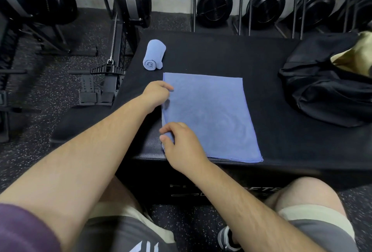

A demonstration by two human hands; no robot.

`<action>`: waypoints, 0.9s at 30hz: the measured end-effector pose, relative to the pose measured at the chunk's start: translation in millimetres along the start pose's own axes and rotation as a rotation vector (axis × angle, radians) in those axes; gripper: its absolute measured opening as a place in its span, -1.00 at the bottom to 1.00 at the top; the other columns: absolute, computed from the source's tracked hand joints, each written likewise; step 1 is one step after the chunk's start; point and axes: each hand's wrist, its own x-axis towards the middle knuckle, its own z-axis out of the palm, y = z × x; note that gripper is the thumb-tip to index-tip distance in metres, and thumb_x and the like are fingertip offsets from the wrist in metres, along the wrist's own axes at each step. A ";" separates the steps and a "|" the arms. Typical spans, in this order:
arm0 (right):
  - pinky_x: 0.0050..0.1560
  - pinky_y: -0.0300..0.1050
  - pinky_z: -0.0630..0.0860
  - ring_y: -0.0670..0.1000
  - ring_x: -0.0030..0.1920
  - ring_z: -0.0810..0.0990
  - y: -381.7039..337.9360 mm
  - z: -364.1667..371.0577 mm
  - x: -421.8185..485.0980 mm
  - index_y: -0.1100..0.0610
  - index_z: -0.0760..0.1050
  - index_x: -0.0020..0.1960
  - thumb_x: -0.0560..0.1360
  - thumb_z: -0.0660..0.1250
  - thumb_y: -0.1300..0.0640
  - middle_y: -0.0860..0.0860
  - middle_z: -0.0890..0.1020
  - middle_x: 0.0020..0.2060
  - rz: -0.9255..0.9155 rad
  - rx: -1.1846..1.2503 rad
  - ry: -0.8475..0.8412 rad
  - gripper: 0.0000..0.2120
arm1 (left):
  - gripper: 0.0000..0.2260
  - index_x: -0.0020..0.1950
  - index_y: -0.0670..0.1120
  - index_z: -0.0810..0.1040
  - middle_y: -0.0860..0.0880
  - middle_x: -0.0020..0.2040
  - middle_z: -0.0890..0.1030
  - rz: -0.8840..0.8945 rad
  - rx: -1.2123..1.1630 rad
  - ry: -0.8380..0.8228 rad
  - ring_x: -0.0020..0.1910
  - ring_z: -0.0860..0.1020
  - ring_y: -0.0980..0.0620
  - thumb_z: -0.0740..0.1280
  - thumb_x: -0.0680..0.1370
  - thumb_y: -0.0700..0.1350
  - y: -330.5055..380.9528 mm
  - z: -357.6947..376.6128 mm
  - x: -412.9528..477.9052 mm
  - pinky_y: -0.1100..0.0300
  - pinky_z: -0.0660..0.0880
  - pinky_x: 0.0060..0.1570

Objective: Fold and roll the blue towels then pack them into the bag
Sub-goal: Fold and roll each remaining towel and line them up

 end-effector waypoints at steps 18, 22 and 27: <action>-0.06 -0.44 0.40 -0.20 -0.16 0.50 20.2 -40.4 -21.7 -0.02 0.61 0.22 0.57 0.35 0.15 -0.15 0.55 -0.11 0.111 0.198 0.190 -0.76 | -0.76 -0.12 0.00 0.45 -0.05 0.00 0.41 0.145 0.251 0.015 0.02 0.31 -0.06 0.11 0.45 -0.32 52.7 13.6 -3.6 0.18 0.33 -0.14; -0.18 -0.44 0.35 -0.19 -0.25 0.49 49.1 -70.0 -35.1 -0.01 0.61 0.18 0.55 0.37 0.16 -0.15 0.49 -0.23 0.223 0.225 0.242 -0.78 | -0.74 0.01 -0.10 0.54 -0.08 0.13 0.34 0.187 0.371 -0.021 0.18 0.29 -0.06 0.11 0.48 -0.30 75.4 61.2 -12.2 0.18 0.36 -0.01; -0.20 -0.41 0.39 -0.15 -0.24 0.53 76.4 -94.9 -49.2 0.01 0.62 0.18 0.53 0.34 0.14 -0.13 0.57 -0.19 0.287 0.171 0.290 -0.75 | -0.71 0.09 -0.20 0.53 0.16 -0.15 0.38 0.225 0.461 -0.074 -0.23 0.41 -0.02 0.13 0.44 -0.30 91.3 111.5 -16.1 0.24 0.32 -0.39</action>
